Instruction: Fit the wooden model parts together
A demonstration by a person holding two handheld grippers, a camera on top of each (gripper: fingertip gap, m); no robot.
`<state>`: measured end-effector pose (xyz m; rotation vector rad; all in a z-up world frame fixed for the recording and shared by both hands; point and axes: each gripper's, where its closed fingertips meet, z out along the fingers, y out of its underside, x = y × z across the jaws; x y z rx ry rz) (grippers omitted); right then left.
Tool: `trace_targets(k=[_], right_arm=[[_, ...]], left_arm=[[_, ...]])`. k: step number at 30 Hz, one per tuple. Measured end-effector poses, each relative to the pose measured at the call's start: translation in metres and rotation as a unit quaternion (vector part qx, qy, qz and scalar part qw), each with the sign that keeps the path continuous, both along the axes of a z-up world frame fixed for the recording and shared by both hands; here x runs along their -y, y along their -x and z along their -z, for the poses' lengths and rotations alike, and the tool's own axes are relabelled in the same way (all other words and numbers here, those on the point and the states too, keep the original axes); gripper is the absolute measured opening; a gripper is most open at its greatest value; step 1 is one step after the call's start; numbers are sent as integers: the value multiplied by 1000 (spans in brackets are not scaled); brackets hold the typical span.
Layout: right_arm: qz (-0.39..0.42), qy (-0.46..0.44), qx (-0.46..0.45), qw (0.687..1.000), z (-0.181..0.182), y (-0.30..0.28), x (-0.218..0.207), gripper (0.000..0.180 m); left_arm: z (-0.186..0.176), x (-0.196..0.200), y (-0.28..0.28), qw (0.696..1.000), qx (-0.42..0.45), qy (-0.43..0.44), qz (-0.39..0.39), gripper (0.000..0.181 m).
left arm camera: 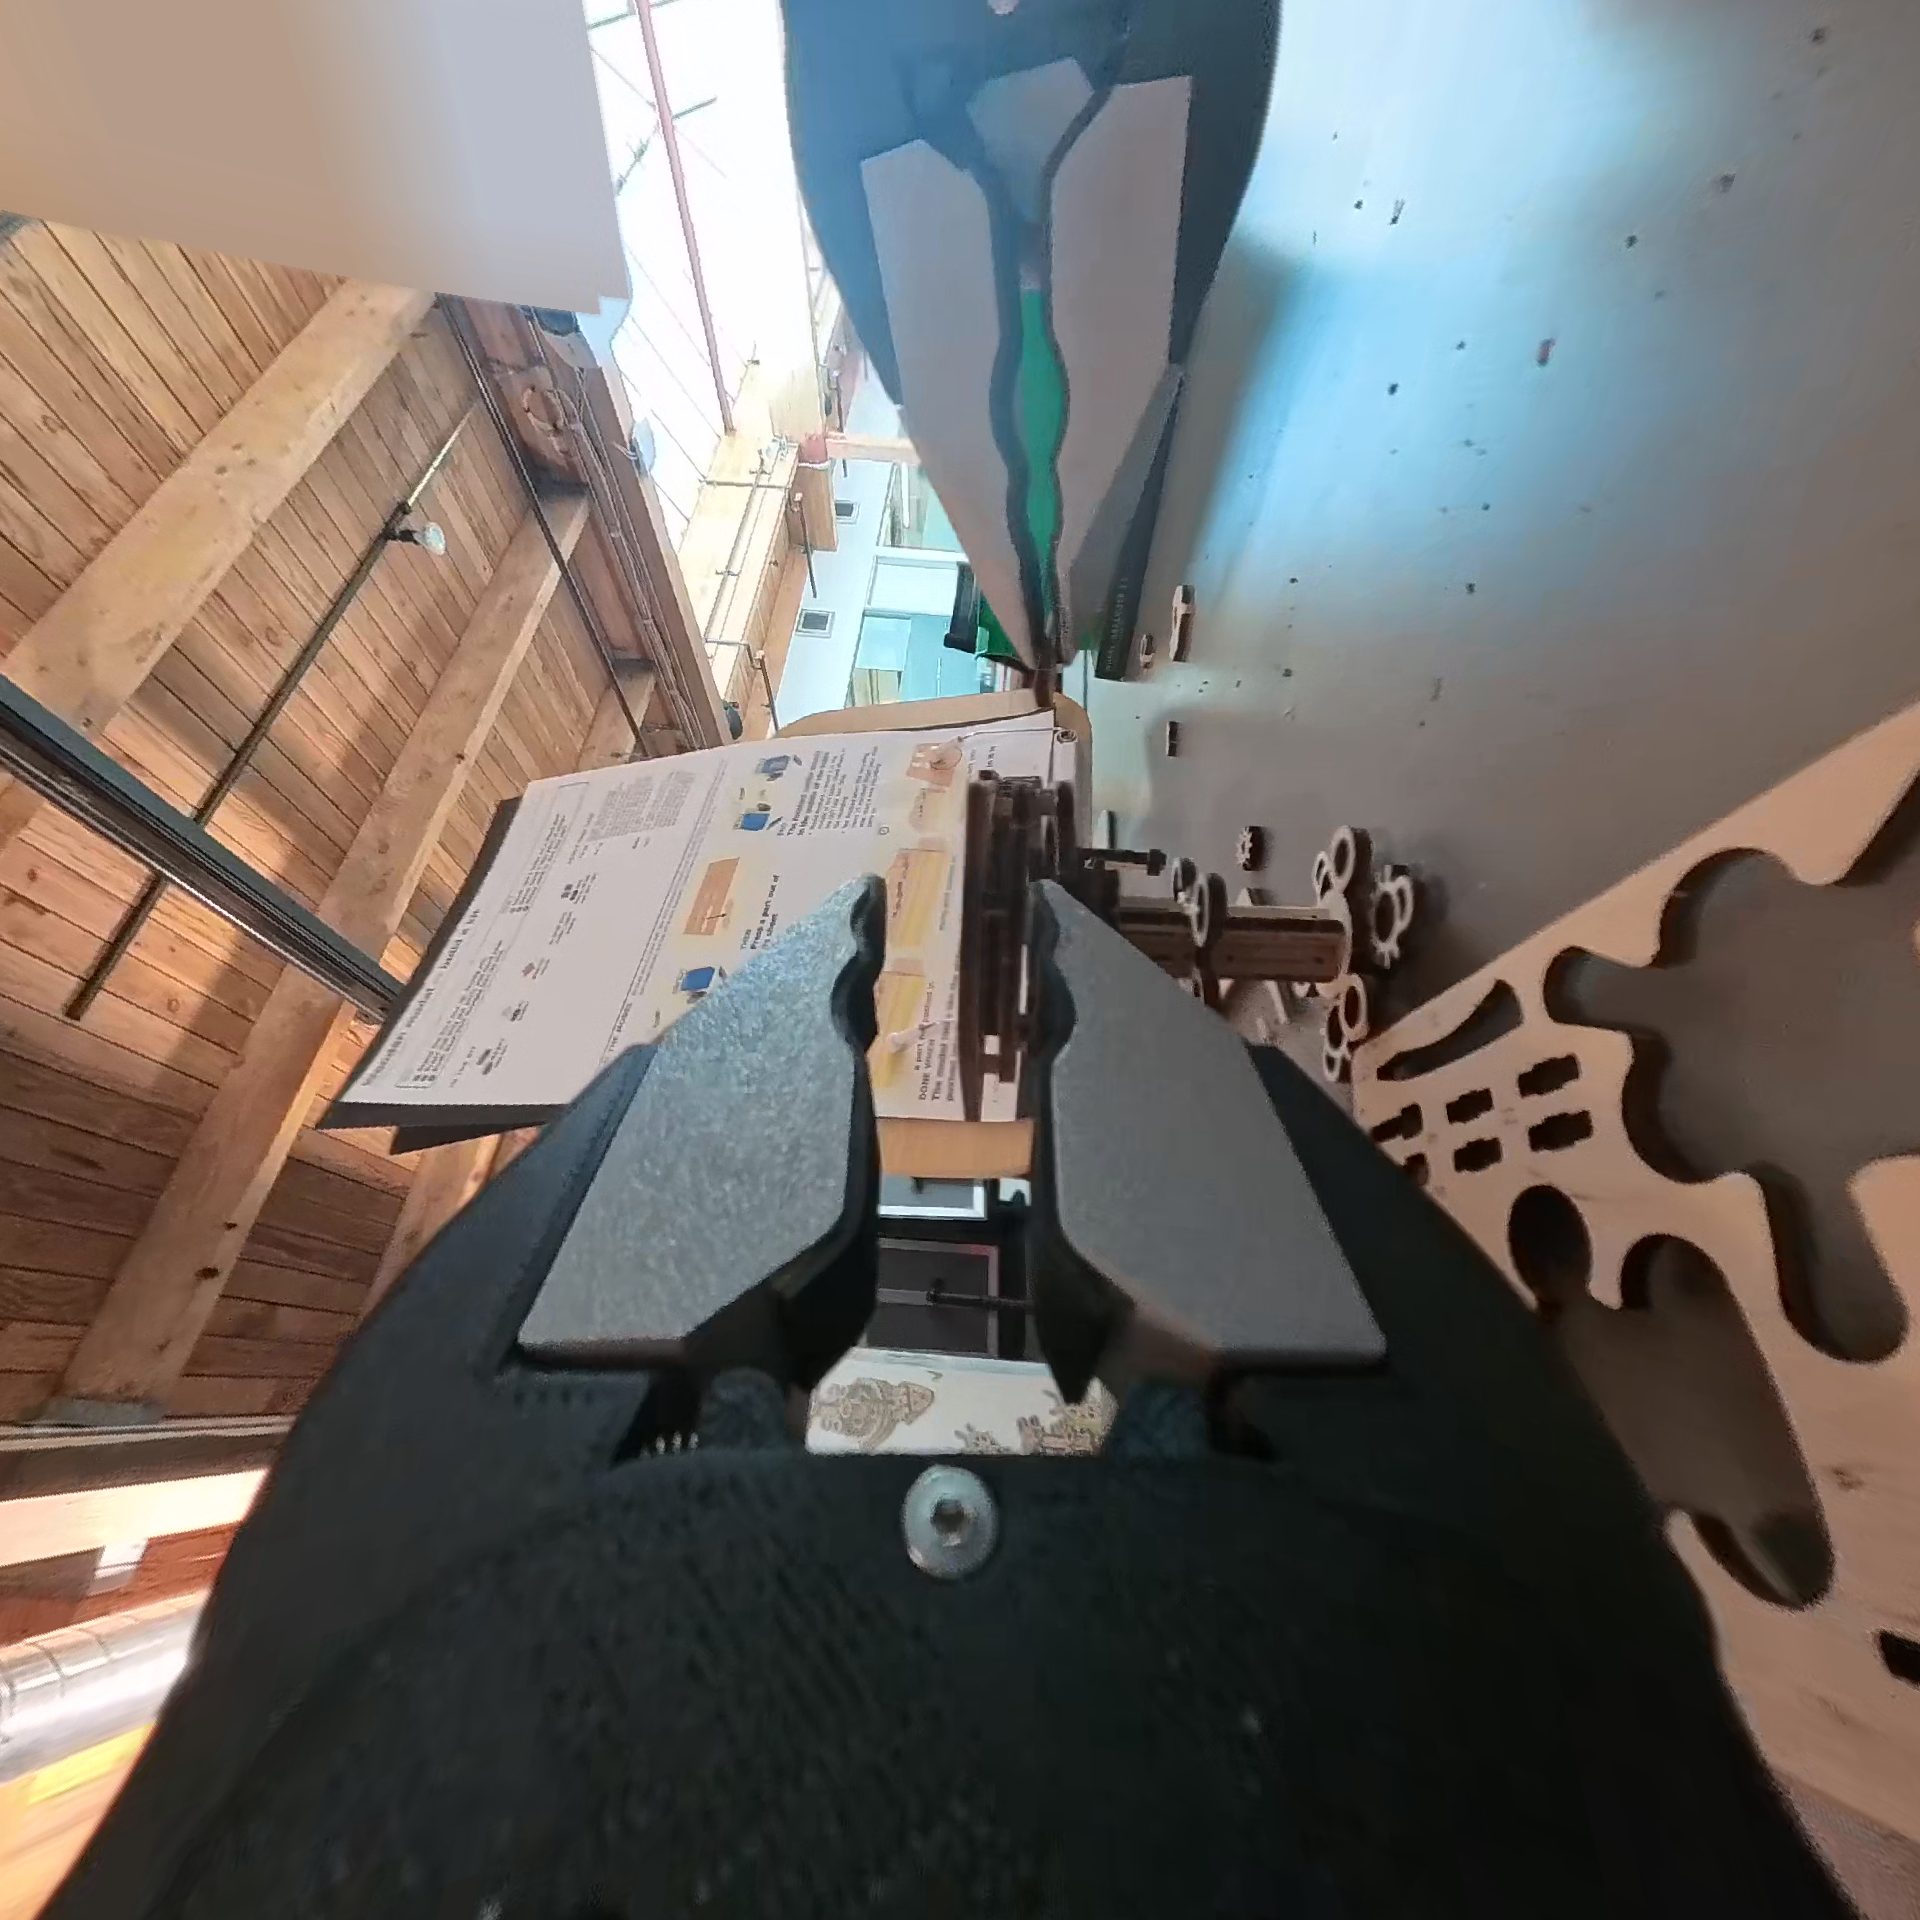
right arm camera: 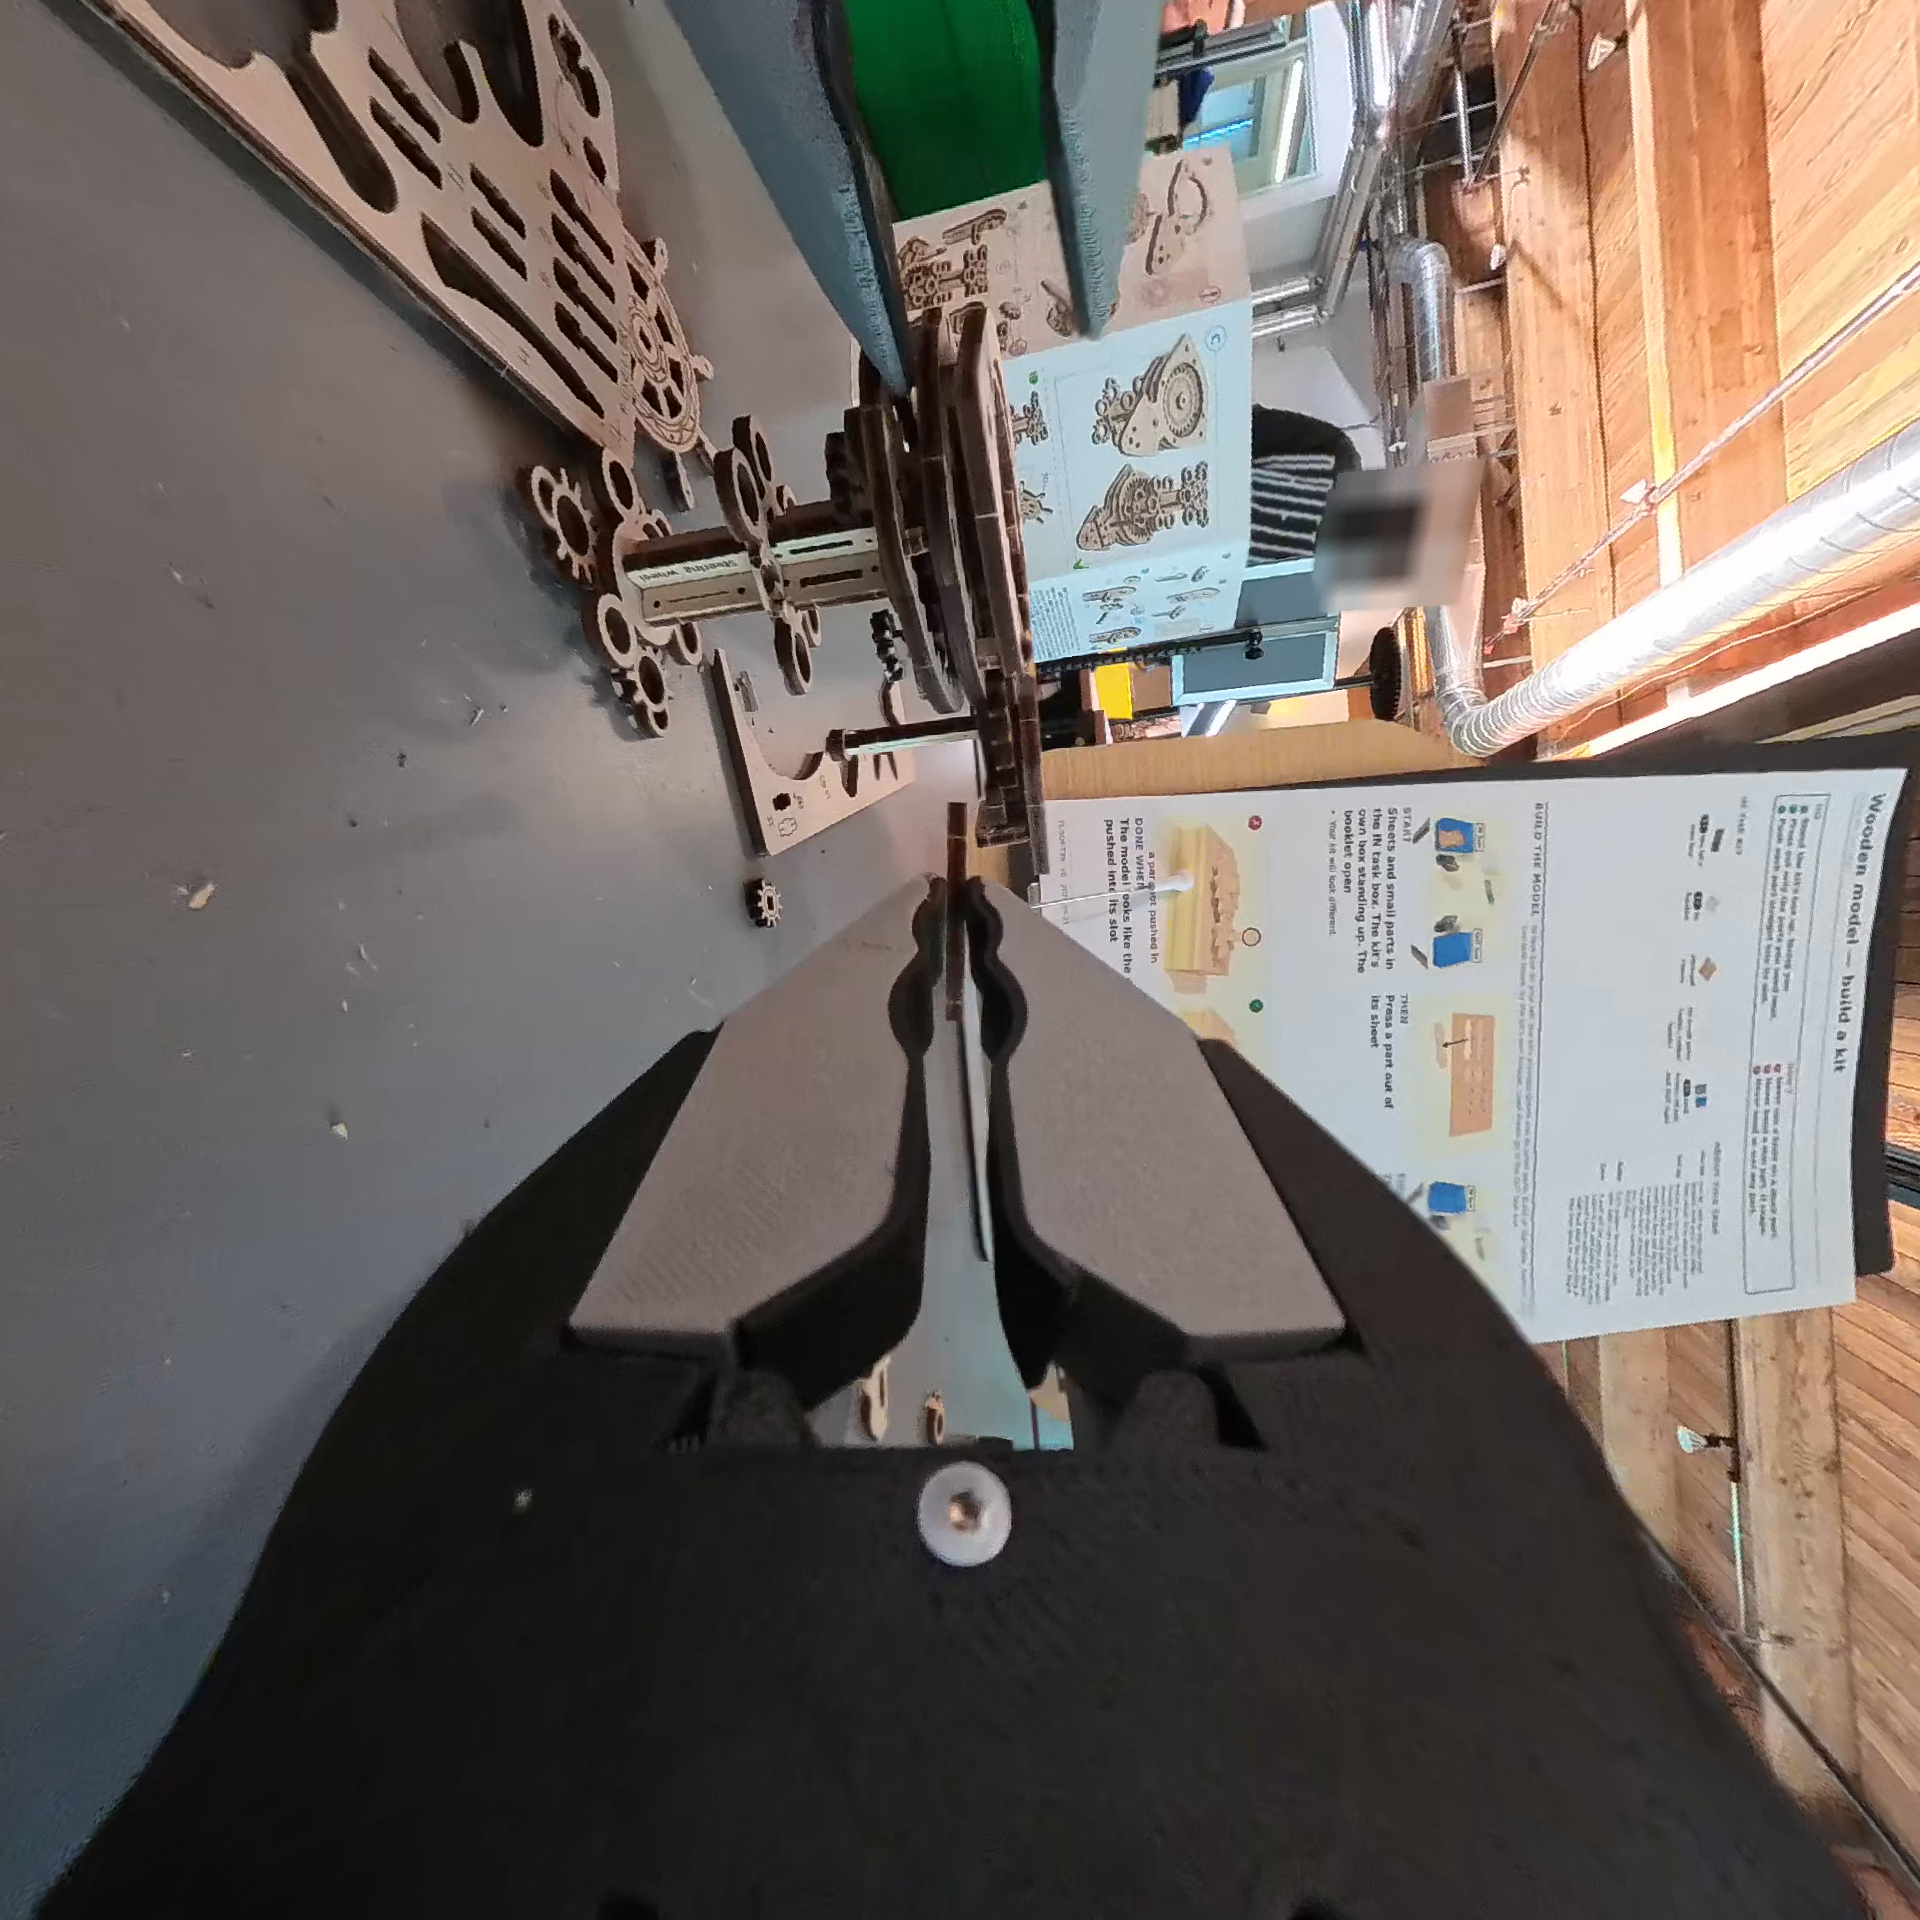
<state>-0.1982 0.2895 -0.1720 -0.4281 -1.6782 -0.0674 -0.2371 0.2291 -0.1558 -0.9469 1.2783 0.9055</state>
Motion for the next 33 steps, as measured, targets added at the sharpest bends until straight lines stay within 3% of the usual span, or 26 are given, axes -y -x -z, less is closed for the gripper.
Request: trace_targets(k=[24, 33], right_arm=[[-1, -12, -5, 1000, -3, -1, 9, 0], [-38, -17, -45, 998, -21, -10, 26, 0]], left_arm=[[2, 14, 10, 999, 25, 43, -19, 38], [-20, 33, -17, 995, 57, 69, -37, 27]])
